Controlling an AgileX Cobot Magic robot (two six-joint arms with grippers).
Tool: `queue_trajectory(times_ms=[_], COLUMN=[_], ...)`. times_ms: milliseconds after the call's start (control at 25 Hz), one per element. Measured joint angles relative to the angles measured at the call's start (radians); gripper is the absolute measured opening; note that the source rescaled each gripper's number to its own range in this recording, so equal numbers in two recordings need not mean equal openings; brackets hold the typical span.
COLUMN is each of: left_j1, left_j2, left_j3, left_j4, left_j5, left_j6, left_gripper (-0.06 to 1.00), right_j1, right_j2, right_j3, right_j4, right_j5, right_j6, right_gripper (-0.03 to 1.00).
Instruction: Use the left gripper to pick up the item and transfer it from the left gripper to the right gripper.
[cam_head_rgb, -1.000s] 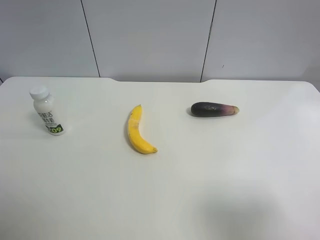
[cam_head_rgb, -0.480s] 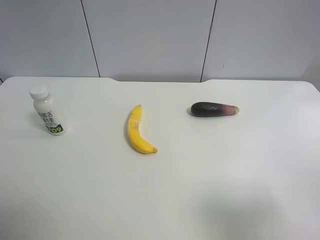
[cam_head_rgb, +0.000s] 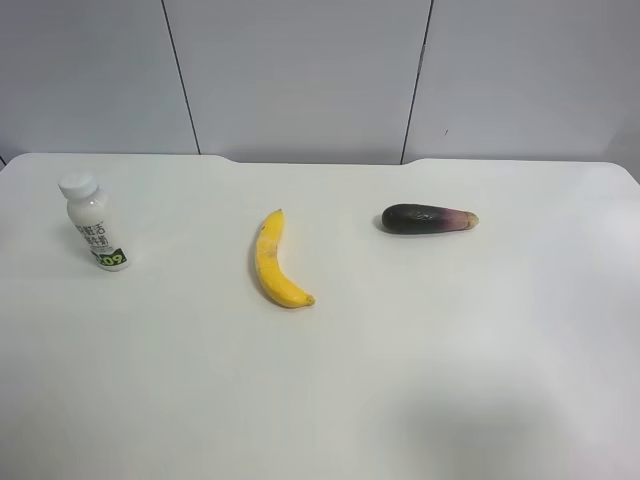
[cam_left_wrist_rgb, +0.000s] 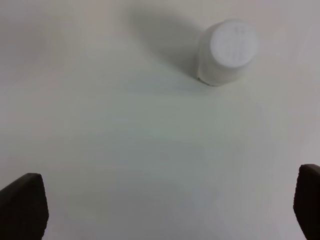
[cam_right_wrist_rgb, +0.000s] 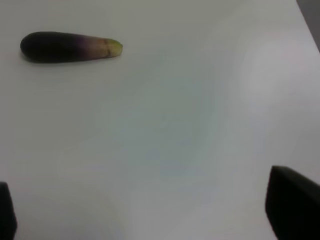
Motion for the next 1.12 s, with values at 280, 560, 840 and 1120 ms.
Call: queue_trajectory(times_ms=[280, 560, 840, 1120], left_j1=[0.0, 0.0, 0.0, -0.04], left_j2=[0.155, 0.24, 0.319, 0.393], left_j3=[-0.011, -0.016, -0.025, -0.119], left_j4=[-0.055, -0.081, -0.118, -0.125], left_j5=[-0.002, -0.002, -0.006, -0.006], left_j6=[-0.007, -0.008, -0.008, -0.004], left_gripper=[1.0, 1.0, 1.0, 1.0], right_j1=[0.0, 0.0, 0.0, 0.0], right_j2=[0.0, 0.0, 0.0, 0.0], right_j3=[0.0, 0.0, 0.0, 0.0], right_j4=[0.0, 0.0, 0.0, 0.0], right_j5=[0.0, 0.0, 0.0, 0.0], right_j6=[0.0, 0.0, 0.0, 0.0], right_gripper=[1.0, 1.0, 1.0, 1.0])
